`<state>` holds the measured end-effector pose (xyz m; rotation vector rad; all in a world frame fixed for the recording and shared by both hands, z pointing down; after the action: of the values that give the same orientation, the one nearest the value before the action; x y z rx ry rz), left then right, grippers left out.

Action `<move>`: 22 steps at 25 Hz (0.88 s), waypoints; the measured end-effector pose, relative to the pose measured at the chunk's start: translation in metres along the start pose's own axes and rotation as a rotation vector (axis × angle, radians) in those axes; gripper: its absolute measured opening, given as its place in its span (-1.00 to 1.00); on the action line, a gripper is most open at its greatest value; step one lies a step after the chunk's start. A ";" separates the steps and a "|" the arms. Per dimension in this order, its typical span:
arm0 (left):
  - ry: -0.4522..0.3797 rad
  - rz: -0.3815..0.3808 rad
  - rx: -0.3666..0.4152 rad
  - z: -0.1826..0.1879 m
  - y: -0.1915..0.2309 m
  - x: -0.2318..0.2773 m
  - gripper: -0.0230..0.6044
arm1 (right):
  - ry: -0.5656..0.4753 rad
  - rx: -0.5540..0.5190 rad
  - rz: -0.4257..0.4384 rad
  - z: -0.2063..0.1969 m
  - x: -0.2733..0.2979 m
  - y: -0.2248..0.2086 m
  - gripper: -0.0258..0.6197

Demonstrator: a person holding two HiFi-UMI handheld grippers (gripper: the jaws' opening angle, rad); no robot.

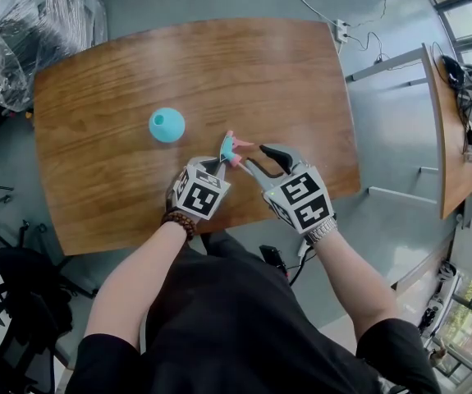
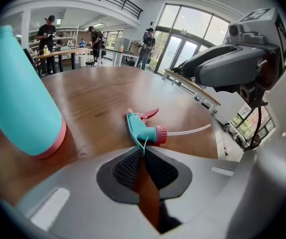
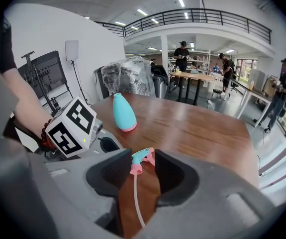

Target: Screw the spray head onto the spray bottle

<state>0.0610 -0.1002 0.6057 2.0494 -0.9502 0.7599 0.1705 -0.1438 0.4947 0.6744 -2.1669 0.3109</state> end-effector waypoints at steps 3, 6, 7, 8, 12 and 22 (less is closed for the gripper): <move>-0.006 0.011 0.033 0.001 -0.001 -0.002 -0.79 | -0.004 0.000 -0.005 -0.001 -0.003 0.000 -0.50; -0.010 0.028 0.069 0.001 -0.003 -0.006 -0.81 | -0.009 0.002 -0.012 -0.002 -0.005 -0.002 -0.50; -0.012 0.033 0.082 0.002 -0.003 -0.007 -0.81 | -0.011 0.003 -0.013 -0.003 -0.006 -0.003 -0.50; -0.015 0.038 0.096 0.002 -0.004 -0.009 -0.82 | -0.014 0.003 -0.014 -0.003 -0.008 -0.004 -0.50; -0.024 0.060 0.172 0.006 -0.008 -0.018 -0.83 | -0.022 -0.004 -0.013 -0.003 -0.014 -0.009 -0.50; -0.036 0.096 0.408 0.018 -0.020 -0.048 -0.84 | -0.015 -0.104 0.039 0.014 -0.032 -0.018 -0.50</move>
<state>0.0544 -0.0876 0.5524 2.3856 -0.9811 1.0403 0.1883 -0.1532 0.4611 0.5781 -2.1964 0.2131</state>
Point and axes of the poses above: the fingertips, and each gripper's own axes: x forward along the fingers, y to its left, z out of its top, the point moved 7 cm from there along -x, backward along the fingers, and after that the axes turned 6 degrees about -z, right-handed, at the moved point
